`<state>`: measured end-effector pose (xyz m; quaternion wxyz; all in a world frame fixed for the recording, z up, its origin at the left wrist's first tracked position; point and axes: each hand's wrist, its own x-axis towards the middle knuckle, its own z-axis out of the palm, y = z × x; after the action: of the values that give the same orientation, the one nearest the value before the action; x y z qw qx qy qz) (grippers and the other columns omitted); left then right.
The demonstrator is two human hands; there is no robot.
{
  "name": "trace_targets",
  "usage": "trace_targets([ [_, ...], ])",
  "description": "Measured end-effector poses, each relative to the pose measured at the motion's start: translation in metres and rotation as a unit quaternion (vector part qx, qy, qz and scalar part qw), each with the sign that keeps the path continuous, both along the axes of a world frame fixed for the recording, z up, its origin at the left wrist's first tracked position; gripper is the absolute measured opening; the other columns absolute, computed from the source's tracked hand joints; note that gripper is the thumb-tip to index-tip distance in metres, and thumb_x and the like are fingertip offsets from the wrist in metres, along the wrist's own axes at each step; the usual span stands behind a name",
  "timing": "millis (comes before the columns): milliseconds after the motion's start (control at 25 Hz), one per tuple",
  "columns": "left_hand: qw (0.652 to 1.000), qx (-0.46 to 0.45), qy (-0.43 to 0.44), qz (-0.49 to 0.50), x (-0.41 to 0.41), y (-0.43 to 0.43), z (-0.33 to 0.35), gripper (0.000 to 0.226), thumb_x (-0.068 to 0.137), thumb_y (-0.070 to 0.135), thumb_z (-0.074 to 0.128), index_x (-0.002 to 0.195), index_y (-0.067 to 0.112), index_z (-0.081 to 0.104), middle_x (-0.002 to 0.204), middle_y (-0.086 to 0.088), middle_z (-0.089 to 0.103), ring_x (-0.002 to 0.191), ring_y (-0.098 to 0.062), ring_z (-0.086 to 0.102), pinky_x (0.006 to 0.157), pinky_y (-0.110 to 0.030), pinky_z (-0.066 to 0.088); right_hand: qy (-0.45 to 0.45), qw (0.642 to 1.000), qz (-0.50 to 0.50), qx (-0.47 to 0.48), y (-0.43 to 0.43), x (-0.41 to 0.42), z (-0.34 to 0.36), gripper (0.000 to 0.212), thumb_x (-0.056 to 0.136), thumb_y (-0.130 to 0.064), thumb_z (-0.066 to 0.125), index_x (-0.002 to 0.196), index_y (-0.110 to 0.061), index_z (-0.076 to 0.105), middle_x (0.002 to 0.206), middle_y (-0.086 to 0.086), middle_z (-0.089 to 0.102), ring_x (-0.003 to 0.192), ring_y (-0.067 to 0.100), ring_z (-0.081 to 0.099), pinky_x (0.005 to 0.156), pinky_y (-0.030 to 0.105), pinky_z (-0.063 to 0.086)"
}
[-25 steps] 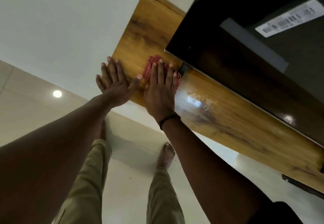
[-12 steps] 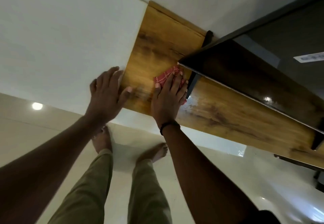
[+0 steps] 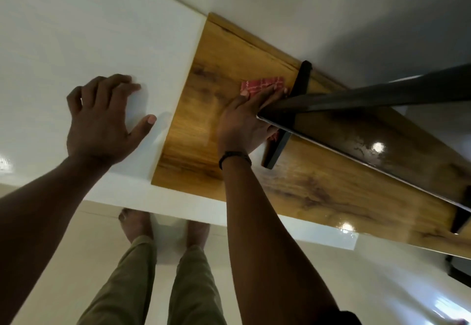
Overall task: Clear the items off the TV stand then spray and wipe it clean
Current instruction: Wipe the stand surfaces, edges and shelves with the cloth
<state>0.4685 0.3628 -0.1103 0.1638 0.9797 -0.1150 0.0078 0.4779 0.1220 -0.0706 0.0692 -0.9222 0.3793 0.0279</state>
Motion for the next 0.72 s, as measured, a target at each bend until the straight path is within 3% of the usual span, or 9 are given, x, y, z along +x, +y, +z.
trace_targets([
  [120, 1.0, 0.0, 0.02, 0.005, 0.001, -0.001, 0.003, 0.069, 0.095, 0.068, 0.04, 0.138, 0.015, 0.05, 0.15, -0.004, 0.044, 0.135, -0.034, 0.04, 0.106, -0.048, 0.027, -0.018, 0.999, -0.032, -0.014, 0.001, 0.019, -0.003, 0.063, 0.111, -0.036, 0.024, 0.163, -0.003, 0.012, 0.173, 0.015, 0.004, 0.159, 0.036, 0.008, 0.125, 0.049, 0.008],
  [200, 1.0, 0.007, 0.023, 0.005, 0.0, -0.002, 0.002, 0.07, 0.095, 0.069, 0.04, 0.138, 0.014, 0.051, 0.15, -0.004, 0.044, 0.136, -0.034, 0.04, 0.105, -0.049, 0.028, -0.037, 0.997, -0.056, 0.031, -0.006, 0.049, -0.004, 0.065, 0.11, -0.036, 0.028, 0.164, -0.004, 0.011, 0.173, 0.014, 0.003, 0.158, 0.036, 0.002, 0.127, 0.05, 0.004],
  [400, 1.0, 0.02, 0.016, 0.012, 0.001, -0.002, -0.002, 0.071, 0.095, 0.07, 0.039, 0.138, 0.014, 0.052, 0.15, -0.005, 0.045, 0.134, -0.034, 0.041, 0.103, -0.05, 0.029, 0.003, 0.993, -0.119, 0.002, -0.009, 0.101, -0.005, 0.07, 0.105, -0.045, 0.029, 0.163, -0.008, 0.018, 0.17, 0.017, 0.017, 0.154, 0.042, 0.018, 0.123, 0.055, 0.014],
  [480, 1.0, 0.024, 0.013, 0.01, 0.001, -0.003, -0.002, 0.071, 0.095, 0.069, 0.039, 0.137, 0.014, 0.052, 0.15, -0.005, 0.045, 0.134, -0.034, 0.041, 0.102, -0.05, 0.029, 0.019, 0.997, -0.074, 0.015, 0.008, 0.1, -0.002, 0.071, 0.103, -0.046, 0.031, 0.163, -0.009, 0.019, 0.17, 0.017, 0.017, 0.154, 0.042, 0.018, 0.123, 0.056, 0.015],
  [640, 1.0, 0.022, 0.013, 0.013, 0.002, -0.002, -0.002, 0.071, 0.095, 0.069, 0.038, 0.137, 0.014, 0.051, 0.149, -0.006, 0.045, 0.134, -0.035, 0.041, 0.103, -0.049, 0.029, 0.038, 0.991, 0.125, 0.015, 0.059, 0.09, 0.003, 0.072, 0.1, -0.047, 0.03, 0.161, -0.01, 0.025, 0.168, 0.015, 0.026, 0.151, 0.04, 0.025, 0.12, 0.055, 0.02],
  [720, 0.999, 0.022, 0.019, 0.016, 0.002, -0.002, -0.004, 0.071, 0.095, 0.069, 0.037, 0.136, 0.014, 0.051, 0.149, -0.006, 0.045, 0.133, -0.035, 0.041, 0.104, -0.049, 0.029, 0.044, 0.985, 0.164, 0.011, 0.059, 0.089, 0.002, 0.071, 0.099, -0.047, 0.03, 0.161, -0.011, 0.027, 0.167, 0.014, 0.028, 0.151, 0.039, 0.027, 0.12, 0.055, 0.021],
])
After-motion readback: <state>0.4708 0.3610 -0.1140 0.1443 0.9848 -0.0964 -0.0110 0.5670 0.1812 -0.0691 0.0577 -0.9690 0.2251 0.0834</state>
